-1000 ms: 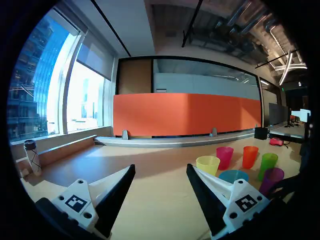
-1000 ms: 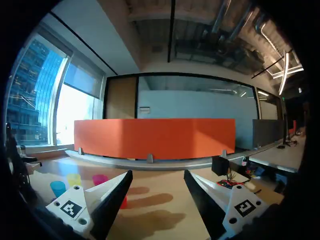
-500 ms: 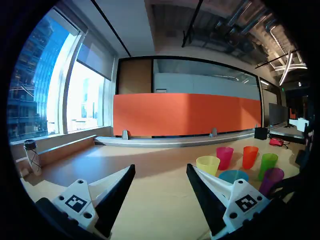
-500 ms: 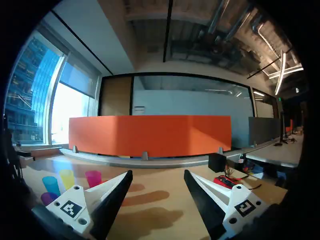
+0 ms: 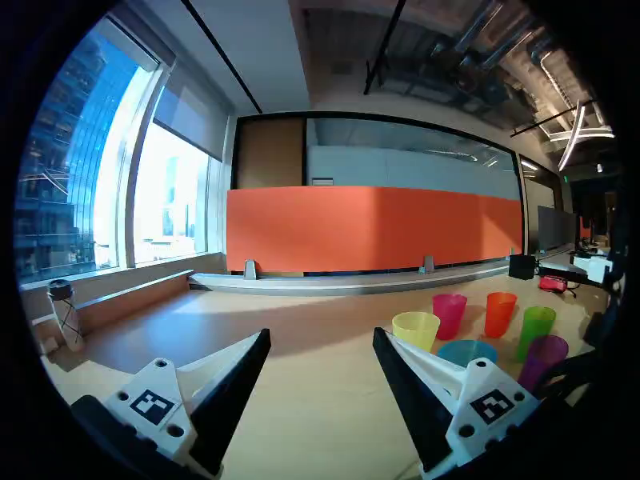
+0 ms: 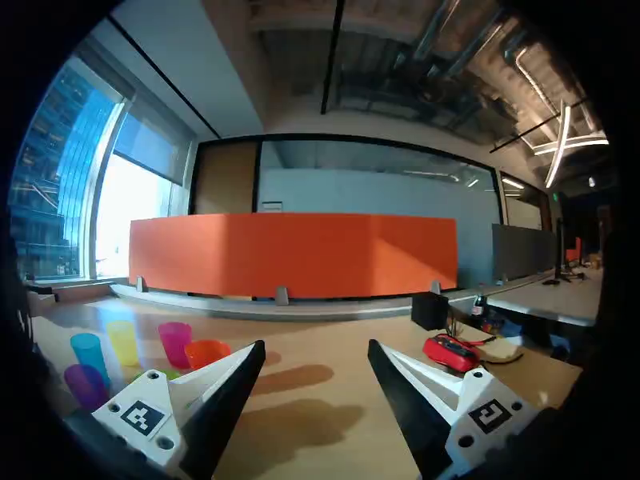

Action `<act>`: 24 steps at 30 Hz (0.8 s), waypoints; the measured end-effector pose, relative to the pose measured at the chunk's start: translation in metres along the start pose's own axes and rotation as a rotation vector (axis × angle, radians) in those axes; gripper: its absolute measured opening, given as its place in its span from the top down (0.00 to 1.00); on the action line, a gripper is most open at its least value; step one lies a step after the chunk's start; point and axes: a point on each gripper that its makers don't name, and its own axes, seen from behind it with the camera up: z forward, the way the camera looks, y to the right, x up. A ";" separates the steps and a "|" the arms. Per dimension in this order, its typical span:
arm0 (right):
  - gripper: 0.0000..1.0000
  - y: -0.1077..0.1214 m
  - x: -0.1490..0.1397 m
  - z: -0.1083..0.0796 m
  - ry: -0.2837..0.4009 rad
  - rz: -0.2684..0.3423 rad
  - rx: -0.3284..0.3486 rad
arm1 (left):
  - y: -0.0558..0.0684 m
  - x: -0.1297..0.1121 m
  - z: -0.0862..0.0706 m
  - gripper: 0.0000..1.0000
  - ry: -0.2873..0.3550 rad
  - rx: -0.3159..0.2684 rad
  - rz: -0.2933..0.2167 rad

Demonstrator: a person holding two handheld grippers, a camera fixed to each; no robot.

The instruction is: Pour water

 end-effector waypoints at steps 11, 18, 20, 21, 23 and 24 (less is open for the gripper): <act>0.01 -0.003 -0.016 0.003 -0.033 0.001 -0.001 | 0.002 0.001 0.000 0.05 0.000 0.000 0.000; 0.01 -0.002 -0.018 0.004 -0.047 0.005 -0.001 | 0.002 0.001 0.000 0.05 0.000 0.000 0.000; 0.01 -0.002 -0.018 0.004 -0.048 0.006 -0.001 | 0.002 0.001 0.000 0.05 0.000 0.000 0.000; 0.01 -0.002 -0.018 0.004 -0.048 0.006 0.000 | 0.002 0.001 0.000 0.05 0.000 0.000 0.000; 0.01 -0.003 -0.018 0.003 -0.048 0.006 0.001 | 0.002 0.001 0.000 0.05 0.000 0.000 0.000; 0.01 -0.003 -0.018 0.003 -0.047 0.006 0.002 | 0.002 0.001 0.000 0.05 0.000 0.000 0.000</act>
